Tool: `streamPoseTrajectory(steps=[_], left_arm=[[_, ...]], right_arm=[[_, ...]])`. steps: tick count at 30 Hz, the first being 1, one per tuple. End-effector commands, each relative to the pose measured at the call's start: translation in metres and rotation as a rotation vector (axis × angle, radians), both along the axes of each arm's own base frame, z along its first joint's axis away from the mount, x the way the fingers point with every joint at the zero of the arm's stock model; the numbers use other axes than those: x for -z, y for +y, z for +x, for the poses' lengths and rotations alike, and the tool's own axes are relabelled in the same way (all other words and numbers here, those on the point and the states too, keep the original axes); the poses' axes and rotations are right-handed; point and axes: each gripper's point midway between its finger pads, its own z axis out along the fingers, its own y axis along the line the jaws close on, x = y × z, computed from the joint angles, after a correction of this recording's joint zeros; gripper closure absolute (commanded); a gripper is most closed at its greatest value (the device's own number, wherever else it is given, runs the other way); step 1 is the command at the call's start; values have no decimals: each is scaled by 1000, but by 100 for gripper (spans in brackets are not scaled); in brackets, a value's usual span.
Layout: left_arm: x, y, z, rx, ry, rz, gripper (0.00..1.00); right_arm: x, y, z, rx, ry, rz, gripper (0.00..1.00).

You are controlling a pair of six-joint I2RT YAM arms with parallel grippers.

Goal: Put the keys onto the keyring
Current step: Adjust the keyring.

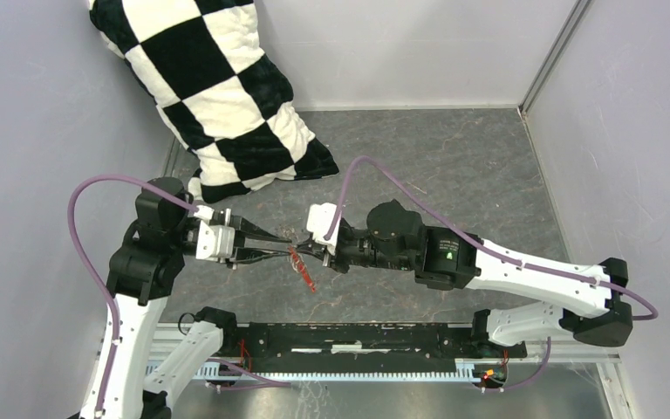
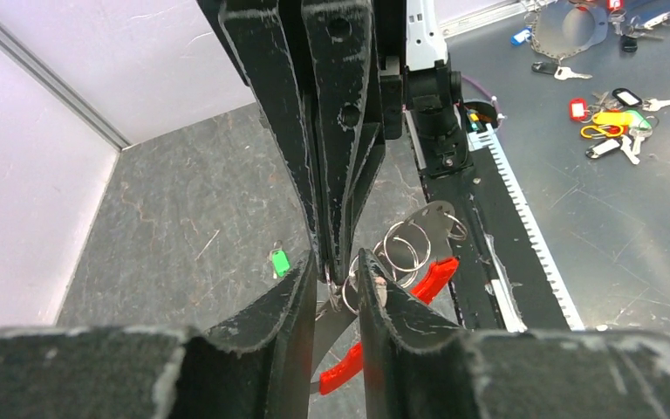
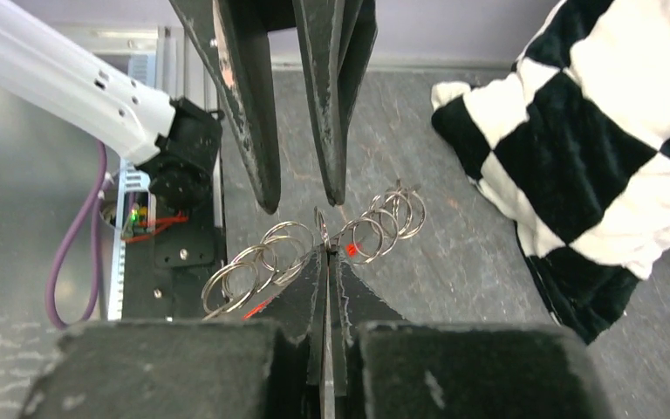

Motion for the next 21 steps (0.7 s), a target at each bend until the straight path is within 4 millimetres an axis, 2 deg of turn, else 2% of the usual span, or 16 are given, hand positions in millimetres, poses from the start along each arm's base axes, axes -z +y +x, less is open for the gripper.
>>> streamPoseTrajectory(steps=[1,9,17,21], left_arm=[[-3,-2,3,-5,19,-3,71],[10,-2,11,-35,63,18,73],[18,1,19,-94,60,44,61],[19,2,25,-116,68,55,59]], right_arm=[[-13,-8,4,14,-39,-54,99],[-27,-5,2,-6,-51,-39,99],[-28,2,2,-20,-46,-49,99],[-27,4,1,-24,-45,-55,99]])
